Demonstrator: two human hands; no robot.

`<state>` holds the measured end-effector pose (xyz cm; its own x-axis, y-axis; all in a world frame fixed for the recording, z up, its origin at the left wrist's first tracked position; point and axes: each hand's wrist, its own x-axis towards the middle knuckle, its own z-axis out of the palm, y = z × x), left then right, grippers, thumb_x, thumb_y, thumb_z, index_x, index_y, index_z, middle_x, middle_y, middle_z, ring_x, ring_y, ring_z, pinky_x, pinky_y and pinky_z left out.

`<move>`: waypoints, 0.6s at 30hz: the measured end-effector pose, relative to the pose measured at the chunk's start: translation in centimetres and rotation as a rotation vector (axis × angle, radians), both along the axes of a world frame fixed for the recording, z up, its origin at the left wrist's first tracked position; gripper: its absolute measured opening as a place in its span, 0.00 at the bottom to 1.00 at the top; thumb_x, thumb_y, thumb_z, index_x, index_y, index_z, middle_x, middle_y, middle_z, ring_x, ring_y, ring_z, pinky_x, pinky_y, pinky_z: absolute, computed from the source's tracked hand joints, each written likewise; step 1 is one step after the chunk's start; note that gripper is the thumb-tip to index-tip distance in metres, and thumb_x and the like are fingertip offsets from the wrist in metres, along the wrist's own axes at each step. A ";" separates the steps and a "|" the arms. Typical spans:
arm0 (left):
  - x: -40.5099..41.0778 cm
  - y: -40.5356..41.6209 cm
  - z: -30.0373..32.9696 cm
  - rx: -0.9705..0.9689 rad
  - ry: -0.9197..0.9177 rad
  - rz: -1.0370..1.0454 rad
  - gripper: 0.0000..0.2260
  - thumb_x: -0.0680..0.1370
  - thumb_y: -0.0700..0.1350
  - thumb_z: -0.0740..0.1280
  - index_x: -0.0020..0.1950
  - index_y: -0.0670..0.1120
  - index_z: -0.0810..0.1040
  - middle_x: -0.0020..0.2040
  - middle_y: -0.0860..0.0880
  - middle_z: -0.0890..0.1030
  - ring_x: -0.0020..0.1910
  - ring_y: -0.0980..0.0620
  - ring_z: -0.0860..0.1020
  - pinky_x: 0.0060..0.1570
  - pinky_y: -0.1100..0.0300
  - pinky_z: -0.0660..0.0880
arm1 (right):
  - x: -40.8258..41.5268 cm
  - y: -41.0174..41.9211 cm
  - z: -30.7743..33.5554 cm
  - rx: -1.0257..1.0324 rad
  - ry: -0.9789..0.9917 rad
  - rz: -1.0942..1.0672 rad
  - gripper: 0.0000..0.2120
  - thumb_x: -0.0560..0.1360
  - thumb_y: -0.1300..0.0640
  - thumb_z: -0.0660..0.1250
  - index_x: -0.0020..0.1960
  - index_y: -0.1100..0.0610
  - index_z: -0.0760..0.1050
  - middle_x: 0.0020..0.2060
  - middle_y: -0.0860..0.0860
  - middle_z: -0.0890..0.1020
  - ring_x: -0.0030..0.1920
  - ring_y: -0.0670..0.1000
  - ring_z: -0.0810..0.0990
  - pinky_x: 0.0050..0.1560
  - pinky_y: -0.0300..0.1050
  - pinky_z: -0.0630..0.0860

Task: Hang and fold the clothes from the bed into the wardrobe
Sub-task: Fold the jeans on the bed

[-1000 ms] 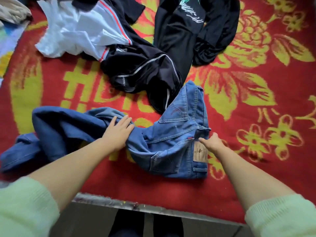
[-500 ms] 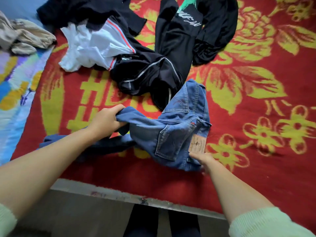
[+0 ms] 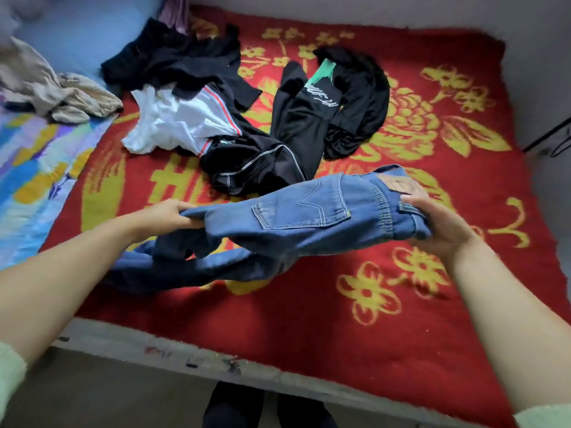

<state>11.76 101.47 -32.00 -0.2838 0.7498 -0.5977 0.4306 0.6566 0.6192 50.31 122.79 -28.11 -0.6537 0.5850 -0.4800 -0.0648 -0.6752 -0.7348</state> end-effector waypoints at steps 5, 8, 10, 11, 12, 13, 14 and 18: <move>0.6 1.7 3.4 -0.188 0.040 -0.155 0.31 0.58 0.70 0.64 0.39 0.41 0.80 0.33 0.50 0.79 0.33 0.54 0.74 0.37 0.59 0.70 | 1.2 0.7 6.8 -0.037 0.213 0.023 0.12 0.58 0.63 0.73 0.41 0.63 0.80 0.32 0.56 0.82 0.29 0.50 0.82 0.25 0.39 0.77; 1.0 5.4 3.5 -0.080 0.251 -0.118 0.29 0.57 0.71 0.60 0.35 0.46 0.78 0.34 0.50 0.77 0.35 0.53 0.72 0.37 0.58 0.67 | 1.6 2.8 6.9 -0.027 0.079 -0.048 0.12 0.55 0.58 0.73 0.38 0.60 0.82 0.34 0.52 0.84 0.34 0.48 0.84 0.30 0.40 0.80; 1.4 8.1 1.6 0.000 0.425 -0.059 0.31 0.63 0.71 0.61 0.42 0.43 0.79 0.42 0.45 0.80 0.41 0.47 0.76 0.40 0.56 0.69 | 1.3 4.7 4.6 -0.028 -0.030 -0.146 0.12 0.59 0.56 0.71 0.41 0.56 0.82 0.40 0.52 0.85 0.45 0.50 0.84 0.41 0.46 0.82; 1.8 9.2 0.2 0.032 0.558 -0.025 0.28 0.68 0.67 0.63 0.50 0.43 0.79 0.49 0.42 0.80 0.47 0.44 0.77 0.44 0.54 0.71 | 0.9 5.3 3.2 -0.032 -0.110 -0.204 0.09 0.62 0.55 0.68 0.42 0.55 0.80 0.40 0.51 0.84 0.47 0.50 0.83 0.43 0.48 0.82; 2.5 10.0 -1.1 0.052 0.693 0.004 0.24 0.73 0.62 0.64 0.57 0.44 0.76 0.54 0.40 0.78 0.53 0.41 0.76 0.49 0.52 0.72 | 0.6 6.2 1.3 -0.037 -0.193 -0.275 0.05 0.67 0.55 0.66 0.43 0.53 0.77 0.38 0.50 0.83 0.47 0.50 0.81 0.43 0.49 0.82; 3.4 10.6 -2.5 0.075 0.782 0.006 0.22 0.75 0.58 0.65 0.62 0.45 0.73 0.58 0.39 0.75 0.57 0.39 0.74 0.53 0.50 0.71 | 0.1 6.7 -0.5 -0.055 -0.236 -0.330 0.04 0.72 0.54 0.62 0.43 0.52 0.76 0.37 0.50 0.82 0.46 0.50 0.80 0.42 0.49 0.81; 4.5 11.1 -3.8 0.102 0.816 -0.019 0.21 0.76 0.55 0.65 0.65 0.45 0.71 0.59 0.39 0.74 0.59 0.38 0.73 0.55 0.48 0.71 | -0.2 7.2 -2.3 -0.088 -0.266 -0.385 0.08 0.77 0.51 0.59 0.44 0.52 0.75 0.39 0.52 0.82 0.46 0.51 0.79 0.42 0.49 0.80; 10.6 10.4 -10.9 0.128 0.678 -0.258 0.19 0.77 0.54 0.63 0.65 0.46 0.71 0.58 0.43 0.74 0.59 0.41 0.73 0.55 0.47 0.73 | -0.5 8.1 -9.2 -0.179 -0.110 -0.599 0.23 0.80 0.43 0.55 0.71 0.53 0.65 0.72 0.53 0.66 0.71 0.54 0.66 0.67 0.62 0.66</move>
<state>22.31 111.84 -42.87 -0.3646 0.8951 -0.2568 0.8773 0.4226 0.2275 49.77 130.87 -37.30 -0.1786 0.7385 -0.6502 -0.4000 -0.6582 -0.6377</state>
